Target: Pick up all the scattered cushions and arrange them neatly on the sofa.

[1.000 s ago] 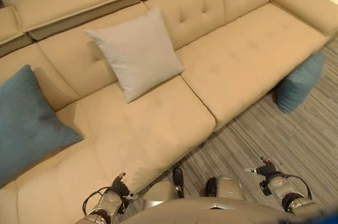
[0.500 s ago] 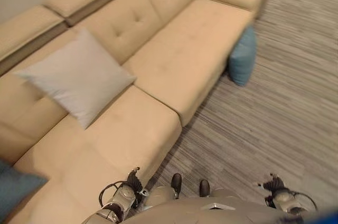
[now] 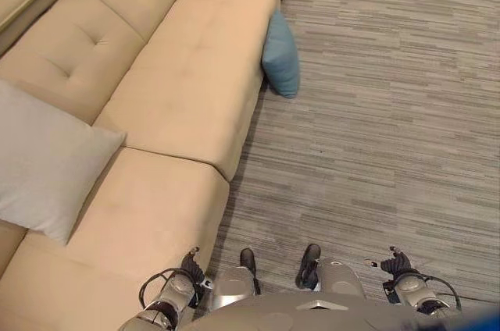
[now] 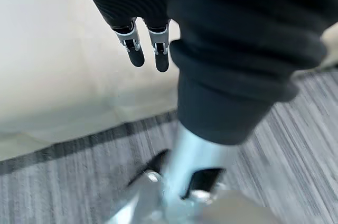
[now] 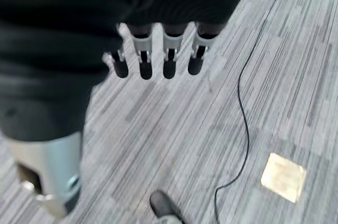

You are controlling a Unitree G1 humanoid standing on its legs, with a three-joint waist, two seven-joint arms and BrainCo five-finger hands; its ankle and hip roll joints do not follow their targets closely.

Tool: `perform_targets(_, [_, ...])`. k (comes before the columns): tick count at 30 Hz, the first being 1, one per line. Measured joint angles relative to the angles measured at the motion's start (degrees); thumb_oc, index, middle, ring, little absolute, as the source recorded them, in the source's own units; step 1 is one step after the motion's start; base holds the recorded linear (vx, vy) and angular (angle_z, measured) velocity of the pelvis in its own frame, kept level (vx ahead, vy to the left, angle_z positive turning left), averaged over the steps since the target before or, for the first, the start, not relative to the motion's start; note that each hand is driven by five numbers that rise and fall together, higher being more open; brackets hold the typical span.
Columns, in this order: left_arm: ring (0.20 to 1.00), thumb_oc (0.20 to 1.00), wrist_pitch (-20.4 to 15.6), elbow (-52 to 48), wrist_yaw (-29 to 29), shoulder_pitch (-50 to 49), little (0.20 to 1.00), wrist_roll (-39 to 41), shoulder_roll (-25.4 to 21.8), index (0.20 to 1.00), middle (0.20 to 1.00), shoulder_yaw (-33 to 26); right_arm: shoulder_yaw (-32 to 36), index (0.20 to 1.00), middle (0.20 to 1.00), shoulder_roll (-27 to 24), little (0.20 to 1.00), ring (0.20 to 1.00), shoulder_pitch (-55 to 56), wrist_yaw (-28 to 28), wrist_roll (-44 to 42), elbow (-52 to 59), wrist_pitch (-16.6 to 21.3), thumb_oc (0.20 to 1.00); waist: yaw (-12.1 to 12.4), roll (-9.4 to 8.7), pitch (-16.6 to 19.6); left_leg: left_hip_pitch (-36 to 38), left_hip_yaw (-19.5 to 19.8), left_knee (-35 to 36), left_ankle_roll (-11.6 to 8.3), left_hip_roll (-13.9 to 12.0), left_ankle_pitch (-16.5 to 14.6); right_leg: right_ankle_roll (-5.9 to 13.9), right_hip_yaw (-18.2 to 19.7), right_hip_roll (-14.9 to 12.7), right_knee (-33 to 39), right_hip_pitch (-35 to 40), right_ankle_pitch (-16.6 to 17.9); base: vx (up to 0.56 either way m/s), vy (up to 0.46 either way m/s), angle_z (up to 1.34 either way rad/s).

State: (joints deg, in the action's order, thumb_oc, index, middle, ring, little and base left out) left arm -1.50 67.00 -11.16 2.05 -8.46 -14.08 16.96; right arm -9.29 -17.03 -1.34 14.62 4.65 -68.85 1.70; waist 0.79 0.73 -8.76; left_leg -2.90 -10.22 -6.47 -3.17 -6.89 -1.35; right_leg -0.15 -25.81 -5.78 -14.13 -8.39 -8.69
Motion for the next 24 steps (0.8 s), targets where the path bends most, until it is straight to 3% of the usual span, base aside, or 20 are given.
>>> perform_targets(2, [1.000, 1.000, 0.0, 0.0, 0.0, 0.9, 1.000, 0.1, -0.1, 1.000, 1.000, 0.2, 0.1, 1.000, 1.000, 0.0, 1.000, 1.000, 0.2, 0.3, -0.1, 0.0, 0.0, 1.000, 0.0, -1.05, 0.4, -2.6, 1.7, -6.6, -0.72, 0.2, 2.0, -1.43, 0.6, 0.3, 2.2, 1.9, 0.1, 0.14, -0.188, -0.05])
perform_targets(3, [1.000, 1.000, 0.1, 0.0, -0.4, 1.3, 1.000, 0.5, 0.0, 1.000, 1.000, 0.5, 0.4, 1.000, 1.000, 0.2, 1.000, 1.000, 0.0, 0.9, -0.7, -0.7, 0.1, 1.000, 0.3, -1.93, -0.1, -6.9, 6.6, -15.7, -3.40, 0.7, 4.2, -2.89, 2.1, 0.9, 4.4, 3.6, -0.2, 0.15, -0.115, -0.06])
perform_targets(4, [1.000, 1.000, 0.0, -0.2, -0.5, 2.4, 1.000, 0.6, -0.7, 1.000, 1.000, 1.3, 0.8, 1.000, 1.000, 0.5, 1.000, 1.000, -0.7, 1.2, -1.1, -1.0, 0.0, 1.000, 0.5, -2.50, -0.4, -12.3, 9.3, -23.2, -4.57, 1.6, 5.7, -3.86, 3.8, 1.5, 6.3, 4.2, 0.7, 0.17, -0.063, -0.15])
perform_targets(5, [1.000, 1.000, -0.2, -0.9, -0.4, 2.8, 1.000, 1.0, -0.7, 1.000, 1.000, 1.4, 0.6, 1.000, 1.000, 0.5, 1.000, 1.000, -1.0, 1.4, -1.1, -1.3, 0.0, 1.000, 1.1, -2.65, -0.3, -14.7, 11.0, -21.8, -4.47, 3.4, 3.7, -2.79, 4.5, 1.7, 8.4, 4.6, 1.7, 0.27, -0.030, -0.36])
perform_targets(6, [1.000, 1.000, -0.2, -1.0, -0.3, 2.7, 1.000, 1.1, -0.5, 1.000, 1.000, 1.3, -0.1, 1.000, 1.000, 0.6, 1.000, 1.000, -1.2, 1.4, -1.1, -2.0, 0.0, 1.000, 1.7, -2.60, -0.3, -14.8, 10.2, -13.7, -3.52, 4.3, 3.6, -0.73, 4.9, 2.5, 11.6, 5.6, 3.0, 0.29, -0.021, -0.49])
perform_targets(7, [1.000, 1.000, -0.1, -1.0, -0.1, 2.5, 1.000, 1.1, -0.3, 1.000, 1.000, 1.2, -0.6, 1.000, 1.000, 0.6, 1.000, 1.000, -1.2, 1.4, -1.1, -2.0, 0.0, 1.000, 1.7, -2.39, -0.4, -14.4, 9.7, -8.1, -3.09, 4.6, 4.0, -0.34, 4.9, 3.8, 13.8, 6.9, 3.7, 0.23, -0.014, -0.44])
perform_targets(9, [1.000, 1.000, -0.2, -1.0, -0.1, 2.5, 1.000, 1.2, -0.2, 1.000, 1.000, 1.6, -1.5, 1.000, 1.000, 0.7, 1.000, 1.000, -2.0, 1.5, -1.1, -3.4, 0.0, 1.000, 3.2, -2.32, -0.6, -13.6, 9.4, 3.4, -3.62, 5.5, 6.2, -0.60, 7.6, 6.9, 17.6, 9.4, 4.9, 0.22, -0.002, -0.71])
perform_targets(12, [1.000, 1.000, -0.2, -1.0, 0.0, 2.0, 1.000, 1.2, -0.3, 1.000, 1.000, 1.4, -3.1, 1.000, 1.000, 0.7, 1.000, 1.000, -3.5, 1.9, -1.1, -4.8, 0.0, 1.000, 3.9, -3.29, -1.6, -13.1, 9.5, 8.0, -2.37, 6.5, 8.4, -1.04, 12.6, 10.1, 19.6, 12.1, 4.7, 0.33, 0.060, -0.92])
perform_targets(14, [1.000, 1.000, 0.1, -0.6, 0.0, 1.9, 1.000, 1.2, -0.7, 1.000, 1.000, 1.0, -3.1, 1.000, 1.000, 0.7, 1.000, 1.000, -4.0, 2.0, -1.1, -5.7, 0.0, 1.000, 2.8, -4.63, -2.0, -11.4, 9.4, 6.7, 0.31, 9.5, 9.6, 0.90, 14.8, 9.9, 19.5, 15.3, 2.9, 0.28, 0.121, -0.73])
perform_targets(16, [1.000, 1.000, -0.2, -0.5, 0.2, 2.1, 1.000, 1.2, -0.5, 1.000, 1.000, 1.1, -3.0, 1.000, 1.000, 0.5, 1.000, 1.000, -3.0, 1.9, -1.0, -6.9, 0.0, 1.000, 3.0, -4.79, -1.2, -8.5, 8.4, 6.5, 3.03, 11.8, 10.5, 2.09, 16.4, 9.7, 18.6, 16.9, 1.8, 0.30, 0.193, -0.88])
perform_targets(17, [1.000, 1.000, 0.0, -0.4, 0.7, 2.2, 1.000, 1.2, 0.2, 1.000, 1.000, 1.2, -2.9, 1.000, 1.000, 0.4, 1.000, 1.000, -3.3, 1.7, -1.0, -7.7, -0.1, 1.000, 2.8, -2.97, -1.3, -5.3, 7.1, 6.7, 6.11, 10.7, 8.6, 3.43, 16.4, 10.5, 13.8, 16.4, 0.4, 0.21, 0.140, -1.14])
perform_targets(18, [1.000, 1.000, 0.0, -0.4, 1.2, 2.4, 1.000, 1.1, 0.1, 1.000, 1.000, 2.3, -2.7, 1.000, 1.000, 0.4, 1.000, 1.000, -3.0, 1.1, -1.0, -7.0, -0.1, 1.000, 3.0, -1.01, -1.2, -1.6, 5.0, 9.1, 9.22, 8.7, 6.1, 5.81, 15.5, 10.7, -0.4, 11.1, -2.5, 0.25, 0.161, -1.13])
perform_targets(19, [1.000, 1.000, 0.0, -0.4, 1.3, 3.1, 1.000, 1.1, -0.4, 1.000, 1.000, 3.3, -2.8, 1.000, 1.000, 0.2, 1.000, 1.000, -2.8, 0.8, -1.0, -5.6, -0.1, 1.000, 2.0, -0.41, -1.0, -0.1, 4.9, 9.1, 9.73, 8.7, 5.2, 7.60, 13.3, 7.9, -16.3, 3.3, -4.3, 0.25, 0.143, -0.63])
perform_targets(21, [1.000, 1.000, -0.1, -0.4, 1.3, 5.0, 1.000, 1.1, -1.0, 1.000, 1.000, 4.1, -2.4, 1.000, 1.000, -0.2, 1.000, 1.000, -1.8, 0.6, -1.0, -4.0, -0.2, 1.000, -1.4, -1.51, -0.9, 2.1, 5.5, 9.3, 11.75, 12.2, 2.3, 10.24, 12.6, -1.2, -33.5, -7.2, -5.3, 0.24, 0.068, 0.10])
perform_targets(22, [1.000, 1.000, -0.2, -0.3, 1.3, 5.7, 1.000, 1.1, -1.0, 1.000, 1.000, 4.5, -2.4, 1.000, 1.000, -0.2, 1.000, 1.000, -1.8, 0.6, -1.0, -3.7, -0.4, 1.000, -1.8, -1.45, -0.9, 3.2, 5.3, 9.8, 11.81, 13.2, 2.0, 10.28, 12.3, -4.4, -35.4, -11.4, -5.3, 0.30, -0.032, 0.12])
perform_targets(24, [1.000, 1.000, -0.4, -0.3, 1.3, 6.6, 1.000, 1.1, 0.1, 1.000, 1.000, 4.2, -2.7, 1.000, 1.000, 0.1, 1.000, 1.000, -0.7, 0.0, -1.0, -2.3, -0.4, 1.000, -1.6, 0.36, -1.7, 6.1, 6.1, 9.6, 9.18, 13.1, -1.1, 8.25, 10.0, -6.6, -20.6, -13.5, -3.9, 0.51, -0.151, 0.02])
